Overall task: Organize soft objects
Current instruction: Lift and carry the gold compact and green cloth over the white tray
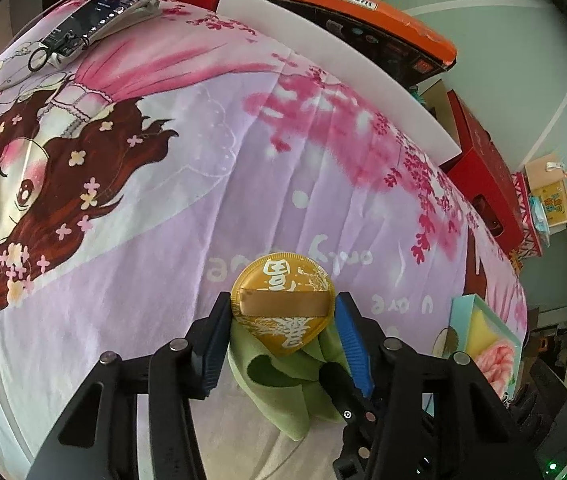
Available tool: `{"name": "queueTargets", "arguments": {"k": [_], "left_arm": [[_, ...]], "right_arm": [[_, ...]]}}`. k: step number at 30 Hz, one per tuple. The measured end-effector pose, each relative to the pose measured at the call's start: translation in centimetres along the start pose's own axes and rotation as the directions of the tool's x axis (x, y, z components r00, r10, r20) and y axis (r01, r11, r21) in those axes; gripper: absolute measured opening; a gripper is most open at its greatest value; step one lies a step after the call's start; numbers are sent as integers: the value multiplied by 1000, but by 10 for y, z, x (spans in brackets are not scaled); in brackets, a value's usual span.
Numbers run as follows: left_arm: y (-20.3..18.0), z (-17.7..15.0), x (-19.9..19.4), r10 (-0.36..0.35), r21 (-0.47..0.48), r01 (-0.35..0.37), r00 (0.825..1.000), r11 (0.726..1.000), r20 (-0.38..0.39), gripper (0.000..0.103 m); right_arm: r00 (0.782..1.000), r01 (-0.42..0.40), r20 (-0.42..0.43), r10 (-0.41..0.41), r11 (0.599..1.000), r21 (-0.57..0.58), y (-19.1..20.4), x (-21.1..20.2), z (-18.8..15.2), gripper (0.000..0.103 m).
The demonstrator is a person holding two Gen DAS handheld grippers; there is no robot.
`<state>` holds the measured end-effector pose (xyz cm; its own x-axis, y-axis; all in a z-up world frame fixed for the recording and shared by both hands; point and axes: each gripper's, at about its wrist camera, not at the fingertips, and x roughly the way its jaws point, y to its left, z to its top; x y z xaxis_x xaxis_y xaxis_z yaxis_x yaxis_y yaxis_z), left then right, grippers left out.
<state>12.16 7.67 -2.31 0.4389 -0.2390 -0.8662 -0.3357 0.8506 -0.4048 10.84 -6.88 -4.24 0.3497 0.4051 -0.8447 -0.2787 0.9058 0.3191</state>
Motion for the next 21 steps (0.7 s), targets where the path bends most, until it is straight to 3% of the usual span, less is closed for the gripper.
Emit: {"name": "queueTargets", "arguments": {"k": [13, 21], "left_arm": [[8, 6, -53, -39, -36, 45, 988, 998, 152, 53], [8, 5, -61, -54, -35, 61, 984, 998, 167, 53]], "right_arm": [[995, 5, 99, -11, 998, 62, -13, -32, 8, 2], [985, -6, 173, -9, 996, 84, -21, -61, 12, 2]]}}
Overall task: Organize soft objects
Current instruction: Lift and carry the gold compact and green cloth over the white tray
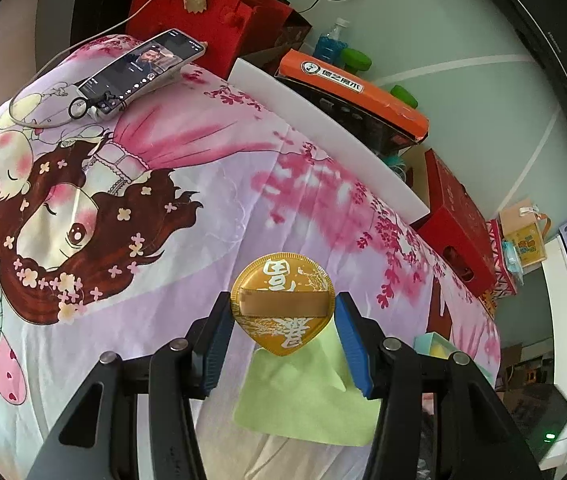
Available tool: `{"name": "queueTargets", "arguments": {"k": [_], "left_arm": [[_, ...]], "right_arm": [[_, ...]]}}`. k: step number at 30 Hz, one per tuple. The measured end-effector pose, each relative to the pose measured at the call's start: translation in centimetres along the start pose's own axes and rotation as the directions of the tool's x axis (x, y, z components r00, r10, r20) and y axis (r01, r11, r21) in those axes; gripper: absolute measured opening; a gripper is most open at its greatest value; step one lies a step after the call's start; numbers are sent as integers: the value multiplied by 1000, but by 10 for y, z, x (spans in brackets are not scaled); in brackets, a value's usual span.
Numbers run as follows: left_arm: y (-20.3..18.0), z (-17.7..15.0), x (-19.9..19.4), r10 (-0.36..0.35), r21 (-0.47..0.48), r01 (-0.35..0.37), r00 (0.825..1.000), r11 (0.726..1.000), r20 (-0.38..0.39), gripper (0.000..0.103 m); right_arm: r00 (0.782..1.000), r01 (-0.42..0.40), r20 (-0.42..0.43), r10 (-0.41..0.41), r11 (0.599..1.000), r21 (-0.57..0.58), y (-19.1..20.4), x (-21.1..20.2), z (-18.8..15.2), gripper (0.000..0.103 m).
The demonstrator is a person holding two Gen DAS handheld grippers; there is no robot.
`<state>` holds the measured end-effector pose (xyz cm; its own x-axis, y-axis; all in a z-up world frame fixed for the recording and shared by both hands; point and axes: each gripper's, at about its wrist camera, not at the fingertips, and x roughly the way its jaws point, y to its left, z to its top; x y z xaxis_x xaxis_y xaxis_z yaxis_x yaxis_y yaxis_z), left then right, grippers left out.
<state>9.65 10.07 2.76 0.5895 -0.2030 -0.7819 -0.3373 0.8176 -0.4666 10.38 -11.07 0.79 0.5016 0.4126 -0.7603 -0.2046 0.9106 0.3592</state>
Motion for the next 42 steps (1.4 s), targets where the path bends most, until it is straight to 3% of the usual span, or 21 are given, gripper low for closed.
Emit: {"name": "queueTargets", "arguments": {"k": [8, 15, 19, 27, 32, 35, 42], "left_arm": [[-4, -2, -3, -20, 10, 20, 1000, 1000, -1, 53], [-18, -3, -14, -66, 40, 65, 998, 997, 11, 53], [-32, -5, -26, -92, 86, 89, 995, 992, 37, 53], [-67, -16, -43, -162, 193, 147, 985, 970, 61, 53], [-97, -31, -41, -205, 275, 189, 978, 943, 31, 53], [-120, -44, -37, -214, 335, 200, 977, 921, 4, 53], [-184, -94, -20, -247, 522, 257, 965, 813, -90, 53]], "right_arm": [[990, -36, 133, 39, 999, -23, 11, -41, 11, 2], [957, -60, 284, 62, 998, -14, 11, -90, 17, 2], [924, -24, 382, 14, 999, 22, 2, -123, 18, 2], [828, 75, 542, -146, 986, 152, -41, -197, 10, 2], [787, 115, 565, -248, 959, 261, -77, -231, 4, 2], [774, 136, 555, -306, 936, 325, -97, -241, -2, 2], [776, 178, 495, -391, 889, 423, -136, -254, -17, 2]]}}
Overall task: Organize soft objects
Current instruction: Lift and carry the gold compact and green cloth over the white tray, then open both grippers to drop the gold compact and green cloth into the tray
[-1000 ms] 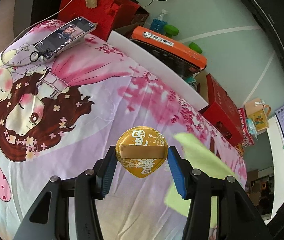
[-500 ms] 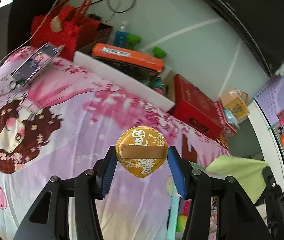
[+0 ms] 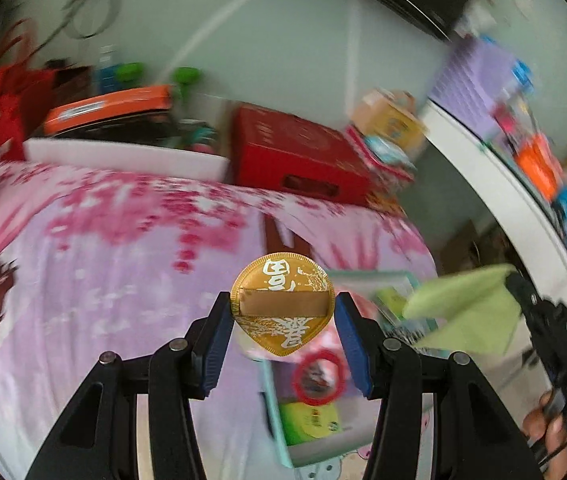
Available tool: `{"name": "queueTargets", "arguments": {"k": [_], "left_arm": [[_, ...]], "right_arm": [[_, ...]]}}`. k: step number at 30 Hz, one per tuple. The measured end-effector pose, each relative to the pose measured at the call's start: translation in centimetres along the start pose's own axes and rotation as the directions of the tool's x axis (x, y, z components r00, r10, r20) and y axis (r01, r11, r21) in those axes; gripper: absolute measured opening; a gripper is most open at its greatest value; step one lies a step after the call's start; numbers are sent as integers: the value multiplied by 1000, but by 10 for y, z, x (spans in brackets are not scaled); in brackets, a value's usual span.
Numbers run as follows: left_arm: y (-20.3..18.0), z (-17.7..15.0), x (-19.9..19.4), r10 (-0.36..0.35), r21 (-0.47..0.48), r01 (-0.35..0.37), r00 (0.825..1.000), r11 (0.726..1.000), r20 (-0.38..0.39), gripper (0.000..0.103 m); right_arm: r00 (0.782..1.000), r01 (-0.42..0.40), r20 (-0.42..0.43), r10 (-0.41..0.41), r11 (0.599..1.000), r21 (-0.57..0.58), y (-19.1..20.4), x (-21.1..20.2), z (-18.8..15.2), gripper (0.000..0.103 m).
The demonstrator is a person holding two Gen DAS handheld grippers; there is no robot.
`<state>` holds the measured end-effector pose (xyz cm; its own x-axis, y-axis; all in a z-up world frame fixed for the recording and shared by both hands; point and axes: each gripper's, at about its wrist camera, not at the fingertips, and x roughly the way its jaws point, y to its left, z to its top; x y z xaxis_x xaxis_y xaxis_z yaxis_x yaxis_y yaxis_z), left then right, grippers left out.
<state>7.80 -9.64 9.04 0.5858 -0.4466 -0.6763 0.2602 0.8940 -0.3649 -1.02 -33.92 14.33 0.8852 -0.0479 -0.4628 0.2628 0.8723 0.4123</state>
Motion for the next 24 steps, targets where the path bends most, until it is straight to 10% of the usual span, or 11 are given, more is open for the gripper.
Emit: {"name": "queueTargets", "arguments": {"k": [24], "left_arm": [[-75, -40, 86, 22, 312, 21, 991, 950, -133, 54]], "right_arm": [[930, 95, -361, -71, 994, 49, -43, 81, -51, 6]]}}
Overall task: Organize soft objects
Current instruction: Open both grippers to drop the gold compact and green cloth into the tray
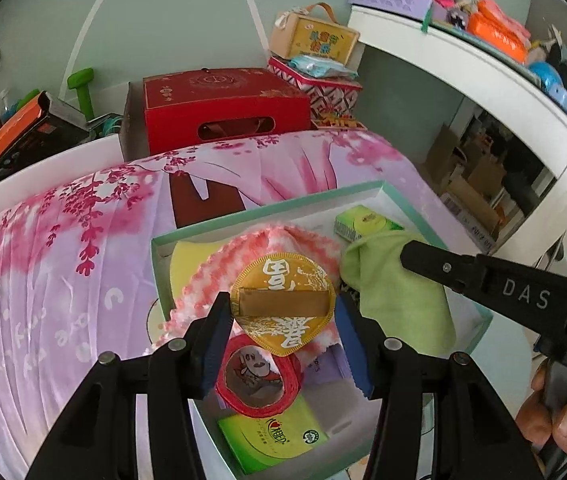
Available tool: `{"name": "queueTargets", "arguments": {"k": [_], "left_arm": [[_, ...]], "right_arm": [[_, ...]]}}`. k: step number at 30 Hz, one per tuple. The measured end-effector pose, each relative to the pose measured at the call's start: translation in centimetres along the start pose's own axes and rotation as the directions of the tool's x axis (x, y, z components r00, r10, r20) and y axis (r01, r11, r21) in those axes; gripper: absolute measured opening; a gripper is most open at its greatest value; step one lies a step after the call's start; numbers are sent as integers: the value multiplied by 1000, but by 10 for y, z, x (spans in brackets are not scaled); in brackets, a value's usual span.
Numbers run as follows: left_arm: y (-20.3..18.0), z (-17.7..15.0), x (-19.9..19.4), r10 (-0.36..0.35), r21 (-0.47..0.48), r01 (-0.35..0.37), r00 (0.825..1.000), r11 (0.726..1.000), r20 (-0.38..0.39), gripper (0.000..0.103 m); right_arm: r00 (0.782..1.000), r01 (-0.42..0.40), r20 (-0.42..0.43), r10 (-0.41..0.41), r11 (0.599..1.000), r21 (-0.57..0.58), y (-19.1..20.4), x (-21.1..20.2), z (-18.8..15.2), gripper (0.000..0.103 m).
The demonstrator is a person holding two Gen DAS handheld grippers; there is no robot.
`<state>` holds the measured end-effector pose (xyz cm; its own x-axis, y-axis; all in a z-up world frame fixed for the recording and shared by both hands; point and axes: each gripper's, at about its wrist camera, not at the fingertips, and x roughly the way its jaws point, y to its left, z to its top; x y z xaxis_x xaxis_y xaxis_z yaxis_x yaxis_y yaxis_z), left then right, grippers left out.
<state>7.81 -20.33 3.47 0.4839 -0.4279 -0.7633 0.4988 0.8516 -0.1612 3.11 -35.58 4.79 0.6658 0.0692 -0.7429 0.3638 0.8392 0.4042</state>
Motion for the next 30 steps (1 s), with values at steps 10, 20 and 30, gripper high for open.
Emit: {"name": "queueTargets", "arguments": {"k": [10, 20, 30], "left_arm": [[-7, -1, 1, -3, 24, 4, 1000, 1000, -28, 67], [21, 5, -14, 54, -73, -55, 998, 996, -22, 67], [77, 2, -20, 139, -299, -150, 989, 942, -60, 87]], "right_arm": [[999, 22, -29, -22, 1000, -17, 5, 4, 0, 6], [997, 54, -51, -54, 998, -18, 3, 6, -1, 35], [993, 94, -57, -100, 991, -95, 15, 9, -3, 66]]}}
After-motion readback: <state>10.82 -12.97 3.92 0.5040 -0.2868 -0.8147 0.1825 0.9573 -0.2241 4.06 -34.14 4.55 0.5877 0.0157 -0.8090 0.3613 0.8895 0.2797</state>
